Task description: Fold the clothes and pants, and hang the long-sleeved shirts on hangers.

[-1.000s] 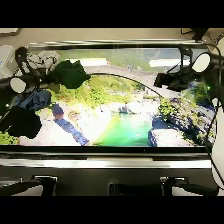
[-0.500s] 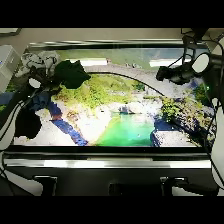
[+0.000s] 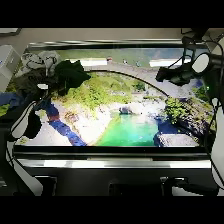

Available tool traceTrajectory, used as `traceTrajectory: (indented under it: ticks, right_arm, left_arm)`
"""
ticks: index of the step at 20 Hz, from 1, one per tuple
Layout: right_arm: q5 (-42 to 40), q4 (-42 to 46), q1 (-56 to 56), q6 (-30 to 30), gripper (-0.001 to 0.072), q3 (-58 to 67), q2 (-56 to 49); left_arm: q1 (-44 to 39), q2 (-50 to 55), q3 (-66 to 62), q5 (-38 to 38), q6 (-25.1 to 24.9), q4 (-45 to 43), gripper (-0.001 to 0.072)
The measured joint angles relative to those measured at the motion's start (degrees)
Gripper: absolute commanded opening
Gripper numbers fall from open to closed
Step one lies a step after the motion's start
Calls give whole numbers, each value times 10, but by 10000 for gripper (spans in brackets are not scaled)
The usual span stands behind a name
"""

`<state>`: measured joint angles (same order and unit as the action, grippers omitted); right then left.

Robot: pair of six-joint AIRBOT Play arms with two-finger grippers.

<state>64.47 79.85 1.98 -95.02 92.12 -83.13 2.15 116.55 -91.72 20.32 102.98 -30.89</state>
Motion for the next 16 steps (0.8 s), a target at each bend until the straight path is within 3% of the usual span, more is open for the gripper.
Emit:
traceTrajectory:
  ticks: [1,2,4,5,7,9,14,16]
  right_arm:
    - [0,-2,0,0,677,0,0]
    - [3,-5,0,0,677,0,0]
    - [9,-13,0,-1,677,0,0]
    - [13,-17,0,-1,678,0,0]
    - [17,-25,0,-1,678,0,0]
    - [18,-26,0,5,678,0,3]
    - [-22,13,0,38,676,0,56]
    - [-37,27,0,45,676,0,91]
  left_arm:
    - [-6,6,-8,-20,-3,10,704]
    - [-13,11,-16,-37,-6,17,623]
    - [-26,18,-28,-71,-15,26,90]
    - [-30,20,-32,-80,-17,29,22]
    - [-35,21,-37,-86,-27,32,19]
    - [-37,3,-39,-76,-67,34,18]
    - [-56,-175,-41,10,-338,17,17]
    - [-73,-273,-42,61,-397,-27,17]
